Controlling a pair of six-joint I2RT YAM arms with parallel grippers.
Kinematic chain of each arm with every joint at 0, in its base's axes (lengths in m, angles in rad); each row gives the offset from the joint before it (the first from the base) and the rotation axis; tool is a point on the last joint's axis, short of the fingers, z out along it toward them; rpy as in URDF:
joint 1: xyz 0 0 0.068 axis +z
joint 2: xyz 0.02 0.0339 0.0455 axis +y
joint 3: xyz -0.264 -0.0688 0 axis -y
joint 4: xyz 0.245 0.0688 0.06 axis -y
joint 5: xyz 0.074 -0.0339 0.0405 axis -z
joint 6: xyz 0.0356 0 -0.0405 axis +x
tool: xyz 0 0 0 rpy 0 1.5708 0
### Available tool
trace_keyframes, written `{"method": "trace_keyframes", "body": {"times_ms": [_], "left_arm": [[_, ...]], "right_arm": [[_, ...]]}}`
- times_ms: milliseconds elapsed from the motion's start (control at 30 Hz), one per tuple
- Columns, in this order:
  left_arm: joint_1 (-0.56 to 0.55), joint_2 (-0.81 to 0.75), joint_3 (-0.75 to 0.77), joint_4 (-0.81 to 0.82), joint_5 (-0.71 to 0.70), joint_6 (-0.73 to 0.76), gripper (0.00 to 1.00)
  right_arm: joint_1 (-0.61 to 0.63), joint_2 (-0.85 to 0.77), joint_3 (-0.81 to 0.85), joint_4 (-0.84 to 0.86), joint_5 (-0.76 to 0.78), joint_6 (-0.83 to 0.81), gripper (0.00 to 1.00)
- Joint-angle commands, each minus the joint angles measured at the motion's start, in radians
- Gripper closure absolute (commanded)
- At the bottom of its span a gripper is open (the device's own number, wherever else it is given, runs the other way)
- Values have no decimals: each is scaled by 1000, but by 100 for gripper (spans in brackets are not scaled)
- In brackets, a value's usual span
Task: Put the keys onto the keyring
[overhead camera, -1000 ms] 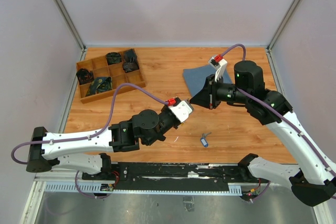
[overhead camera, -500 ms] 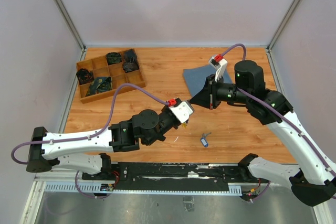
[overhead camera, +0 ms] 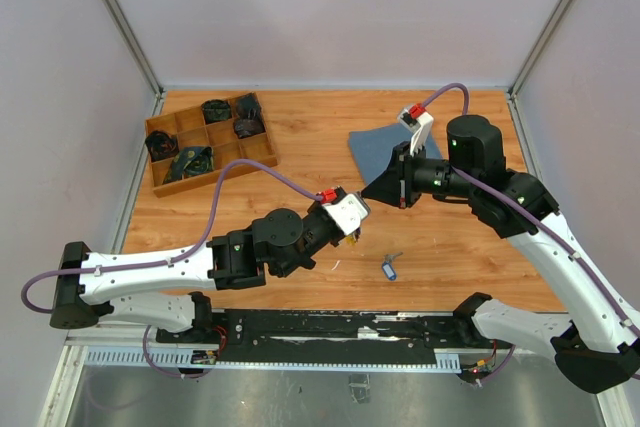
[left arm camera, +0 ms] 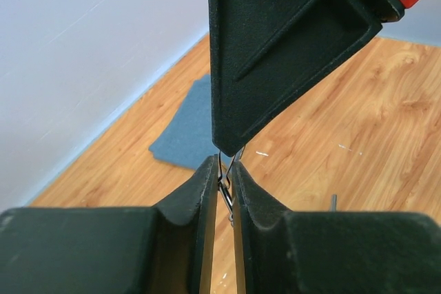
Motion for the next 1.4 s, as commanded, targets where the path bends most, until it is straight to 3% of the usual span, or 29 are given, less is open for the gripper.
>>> {"method": "trace_keyframes", "body": {"times_ms": [0, 133, 500, 667, 767, 900, 1067, 1367], "left_arm": [[4, -5, -6, -3, 5, -2, 80], [4, -10, -12, -1, 6, -2, 77], [5, -2, 1, 1, -3, -5, 88], [4, -4, 3, 17, -27, -25, 99], [4, -15, -2, 27, -37, -47, 99], [5, -18, -3, 22, -55, -48, 99], [5, -19, -8, -1, -66, -48, 99], [6, 16, -13, -40, -128, -55, 100]], "right_arm": [[-9, -12, 44, 26, -13, 16, 99], [-8, -10, 46, 26, -13, 14, 99], [-8, -9, 31, 28, -16, 14, 99], [-9, -11, 20, 29, -6, 11, 99], [-8, -13, 14, 23, 5, 4, 98], [-9, -16, 16, 11, 29, -14, 85], [-8, -58, 21, 1, 131, -47, 57], [-8, -120, -83, -76, 428, -66, 46]]}}
